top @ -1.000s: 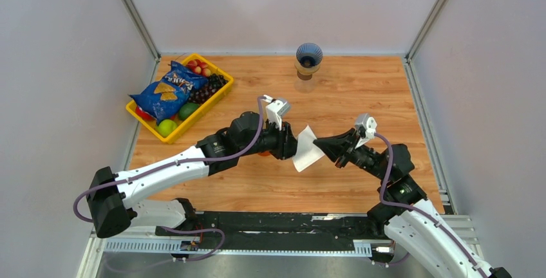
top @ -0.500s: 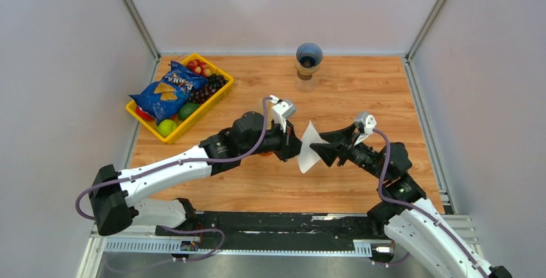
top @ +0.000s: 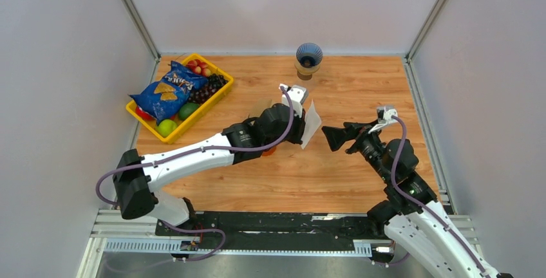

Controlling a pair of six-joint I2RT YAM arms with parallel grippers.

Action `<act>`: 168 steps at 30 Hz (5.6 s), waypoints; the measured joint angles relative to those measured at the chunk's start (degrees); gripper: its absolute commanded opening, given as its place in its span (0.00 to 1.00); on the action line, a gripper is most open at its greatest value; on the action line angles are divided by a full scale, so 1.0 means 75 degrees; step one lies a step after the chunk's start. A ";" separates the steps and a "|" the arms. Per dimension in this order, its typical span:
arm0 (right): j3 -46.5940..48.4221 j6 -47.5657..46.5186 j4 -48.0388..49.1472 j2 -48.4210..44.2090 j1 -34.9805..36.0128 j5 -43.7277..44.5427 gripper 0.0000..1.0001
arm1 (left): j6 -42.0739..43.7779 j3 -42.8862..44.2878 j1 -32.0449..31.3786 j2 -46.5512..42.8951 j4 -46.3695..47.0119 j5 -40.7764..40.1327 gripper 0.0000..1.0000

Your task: Place the coffee filter in the dripper

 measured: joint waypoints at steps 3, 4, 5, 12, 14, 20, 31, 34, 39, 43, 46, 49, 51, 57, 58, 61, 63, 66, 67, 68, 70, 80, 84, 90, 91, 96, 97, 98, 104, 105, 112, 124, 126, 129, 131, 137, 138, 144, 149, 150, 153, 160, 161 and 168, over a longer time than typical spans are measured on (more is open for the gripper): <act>0.0166 0.0425 -0.0210 0.0050 0.0000 0.0458 1.00 | 0.0111 0.0152 -0.0172 0.0233 -0.0230 -0.0498 0.00; 0.0230 0.0533 -0.0271 0.0102 0.0000 0.0527 1.00 | 0.0154 0.0169 -0.0230 0.0286 -0.0274 -0.0618 0.00; 0.0303 0.0612 -0.0312 0.0184 0.0000 0.0571 1.00 | 0.0201 0.0204 -0.0280 0.0335 -0.0326 -0.0720 0.00; 0.0912 0.0842 -0.0347 0.1317 0.0000 0.0396 1.00 | 0.0504 0.0519 -0.0522 0.0592 -0.0533 -0.1026 0.00; 0.1014 0.0868 -0.0353 0.1606 0.0000 0.0216 1.00 | 0.0554 0.0615 -0.0577 0.0632 -0.0551 -0.1070 0.00; 0.1064 0.0889 -0.0350 0.1950 0.0000 -0.0055 1.00 | 0.0606 0.0641 -0.0621 0.0641 -0.0615 -0.1093 0.00; 0.1061 0.0889 -0.0350 0.2122 0.0000 -0.0061 0.97 | 0.0659 0.0688 -0.0691 0.0697 -0.0685 -0.1128 0.00; 0.1052 0.0880 -0.0388 0.2113 0.0000 0.0128 0.94 | 0.0653 0.0697 -0.0691 0.0699 -0.0682 -0.1221 0.00; 0.1052 0.0752 -0.0851 0.2113 0.0000 0.0688 0.90 | 0.0627 0.0697 -0.0691 0.0697 -0.0691 -0.1454 0.00; 0.1052 0.0679 -0.1198 0.2157 0.0000 0.1070 0.88 | 0.0627 0.0697 -0.0697 0.0694 -0.0688 -0.1521 0.00; 0.1052 0.0659 -0.1291 0.2200 0.0000 0.1201 0.91 | 0.0627 0.0697 -0.0697 0.0694 -0.0688 -0.1547 0.00; 0.1070 0.0632 -0.1367 0.2206 0.0000 0.1189 0.94 | 0.0627 0.0697 -0.0697 0.0694 -0.0688 -0.1629 0.00; 0.1145 0.0612 -0.1405 0.2206 0.0000 0.1090 0.94 | 0.0627 0.0697 -0.0697 0.0694 -0.0691 -0.1647 0.00; 0.1361 0.0609 -0.1239 0.2040 0.0000 0.0475 0.94 | 0.0629 0.0697 -0.0697 0.0694 -0.0691 -0.1614 0.00; 0.1370 0.0612 -0.1174 0.2017 0.0000 0.0353 0.95 | 0.0629 0.0697 -0.0697 0.0694 -0.0688 -0.1606 0.00; 0.1384 0.0632 -0.0994 0.2049 0.0000 -0.0012 0.95 | 0.0629 0.0697 -0.0697 0.0694 -0.0691 -0.1577 0.00; 0.1416 0.0635 -0.0944 0.2136 0.0000 -0.0189 0.95 | 0.0629 0.0697 -0.0697 0.0694 -0.0688 -0.1550 0.00; 0.1472 0.0638 -0.0848 0.2337 -0.0009 -0.0344 0.95 | 0.0629 0.0697 -0.0697 0.0694 -0.0731 -0.1550 0.00; 0.1483 0.0638 -0.0796 0.2407 -0.0015 -0.0373 0.95 | 0.0629 0.0697 -0.0697 0.0697 -0.0749 -0.1547 0.00; 0.1492 0.0638 -0.0766 0.2463 -0.0015 -0.0379 0.95 | 0.0629 0.0697 -0.0699 0.0697 -0.0772 -0.1547 0.00; 0.1495 0.0641 -0.0731 0.2518 -0.0015 -0.0396 0.95 | 0.0629 0.0697 -0.0699 0.0697 -0.0813 -0.1547 0.00; 0.1507 0.0656 -0.0597 0.2722 -0.0015 -0.0367 0.91 | 0.0632 0.0697 -0.0705 0.0697 -0.0851 -0.1495 0.00; 0.1510 0.0627 -0.0603 0.2932 -0.0015 -0.0321 0.88 | 0.0632 0.0697 -0.0705 0.0697 -0.0863 -0.1498 0.00; 0.1510 0.0583 -0.0711 0.2964 -0.0015 0.0087 0.80 | 0.0624 0.0697 -0.0705 0.0697 -0.0863 -0.1600 0.00; 0.1510 0.0568 -0.0755 0.2964 -0.0015 0.0184 0.79 | 0.0621 0.0697 -0.0705 0.0697 -0.0863 -0.1641 0.00; 0.1513 0.0522 -0.1026 0.2964 -0.0015 0.0670 0.71 | 0.0545 0.0697 -0.0705 0.0697 -0.0874 -0.1929 0.00; 0.1513 0.0516 -0.1081 0.2973 -0.0015 0.0726 0.70 | 0.0533 0.0697 -0.0705 0.0697 -0.0874 -0.1967 0.00; 0.1513 0.0513 -0.1125 0.2975 -0.0015 0.0761 0.69 | 0.0504 0.0697 -0.0705 0.0697 -0.0874 -0.2014 0.00; 0.1513 0.0516 -0.1239 0.3112 0.0003 0.0959 0.66 | 0.0446 0.0699 -0.0705 0.0697 -0.0874 -0.2130 0.00; 0.1513 0.0519 -0.1239 0.3136 0.0017 0.0965 0.65 | 0.0440 0.0699 -0.0705 0.0697 -0.0874 -0.2124 0.00; 0.1513 0.0694 -0.1011 0.3223 0.0131 0.0822 0.56 | 0.0297 0.0708 -0.0705 0.0697 -0.0854 -0.2092 0.00; 0.1513 0.0877 -0.0644 0.3471 0.0533 0.0889 0.46 | 0.0003 0.0711 -0.0705 0.0699 -0.0784 -0.2078 0.00; 0.1513 0.0895 -0.0595 0.3477 0.0586 0.0915 0.42 | -0.0032 0.0711 -0.0705 0.0699 -0.0781 -0.2057 0.00; 0.1513 0.0912 -0.0545 0.3520 0.0629 0.0941 0.35 | -0.0064 0.0711 -0.0705 0.0702 -0.0769 -0.2040 0.00; 0.1513 0.0924 -0.0525 0.3541 0.0647 0.0959 0.28 | -0.0070 0.0711 -0.0705 0.0723 -0.0761 -0.2063 0.00; 0.1513 0.0953 -0.0458 0.3538 0.0676 0.0909 0.11 | -0.0117 0.0711 -0.0705 0.0842 -0.0746 -0.2267 0.00; 0.1513 0.0953 -0.0455 0.3532 0.0676 0.0901 0.09 | -0.0122 0.0711 -0.0705 0.0857 -0.0746 -0.2302 0.00; 0.1513 0.0912 -0.0431 0.3480 0.0676 0.0915 0.03 | -0.0169 0.0714 -0.0711 0.0868 -0.0743 -0.2562 0.00; 0.1513 0.0737 -0.0510 0.3474 0.0676 0.1134 0.01 | -0.0259 0.0734 -0.0714 0.0868 -0.0895 -0.3104 0.00; 0.1513 0.0726 -0.0530 0.3471 0.0676 0.1166 0.01 | -0.0268 0.0737 -0.0717 0.0868 -0.0935 -0.3203 0.00; 0.1513 0.0618 -0.0746 0.3354 0.0682 0.1384 0.00 | -0.0315 0.0737 -0.0717 0.0868 -0.1040 -0.3541 0.00; 0.1513 0.0554 -0.1078 0.3008 0.0711 0.1699 0.00 | -0.0440 0.0740 -0.0731 0.0868 -0.1081 -0.3870 0.00; 0.1513 0.0551 -0.1122 0.2993 0.0726 0.1740 0.00 | -0.0460 0.0746 -0.0755 0.0866 -0.1084 -0.3893 0.00; 0.1513 0.0551 -0.1297 0.2987 0.0775 0.1985 0.00 | -0.0557 0.0752 -0.0825 0.0866 -0.1078 -0.3928 0.00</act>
